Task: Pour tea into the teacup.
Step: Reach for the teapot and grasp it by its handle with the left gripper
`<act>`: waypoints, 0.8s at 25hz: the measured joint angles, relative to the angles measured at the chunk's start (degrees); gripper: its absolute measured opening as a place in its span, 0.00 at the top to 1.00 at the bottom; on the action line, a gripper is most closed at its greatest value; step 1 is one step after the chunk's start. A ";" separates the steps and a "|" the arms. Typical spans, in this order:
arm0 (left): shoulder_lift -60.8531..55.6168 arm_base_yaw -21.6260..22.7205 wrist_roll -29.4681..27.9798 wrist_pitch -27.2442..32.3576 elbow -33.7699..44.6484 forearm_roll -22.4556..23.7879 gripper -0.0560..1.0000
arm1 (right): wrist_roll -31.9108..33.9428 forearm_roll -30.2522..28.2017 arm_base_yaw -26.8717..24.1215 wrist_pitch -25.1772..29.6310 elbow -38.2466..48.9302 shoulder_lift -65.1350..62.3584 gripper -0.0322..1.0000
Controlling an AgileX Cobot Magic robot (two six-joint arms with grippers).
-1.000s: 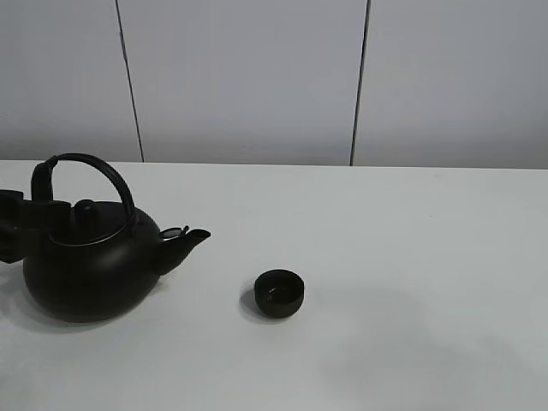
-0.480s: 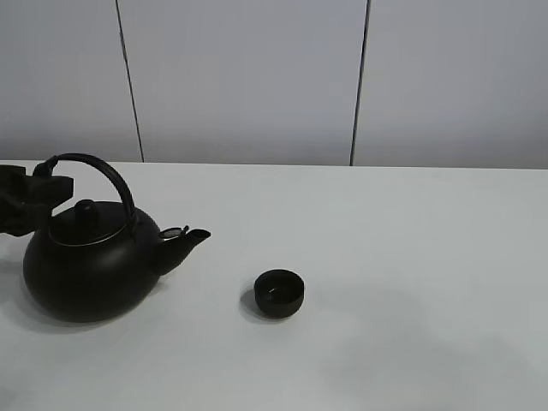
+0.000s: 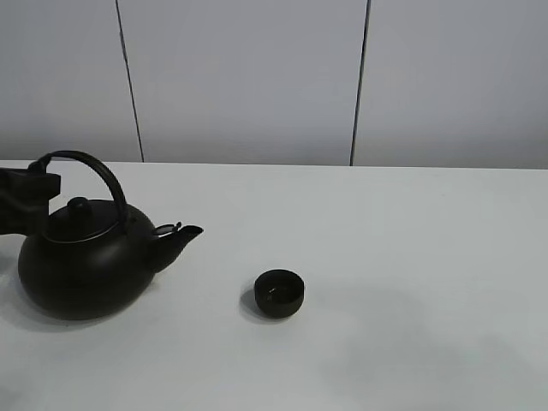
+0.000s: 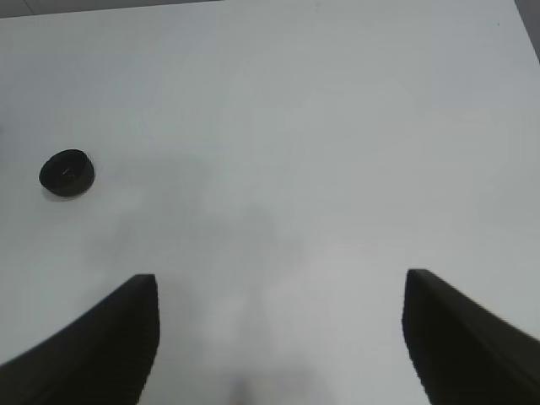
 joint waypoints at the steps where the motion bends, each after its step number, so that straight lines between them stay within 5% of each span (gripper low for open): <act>1: 0.00 0.00 0.00 0.00 0.00 -0.06 0.81 | 0.00 0.00 0.00 0.00 0.00 0.00 0.44; 10: -0.50 0.00 -1.77 0.85 0.00 -0.09 0.81 | 0.00 0.00 0.00 0.00 0.00 0.00 0.44; 20: -7.44 -1.24 -1.72 10.03 0.66 0.51 0.81 | 0.00 0.00 0.00 0.00 0.00 0.00 0.44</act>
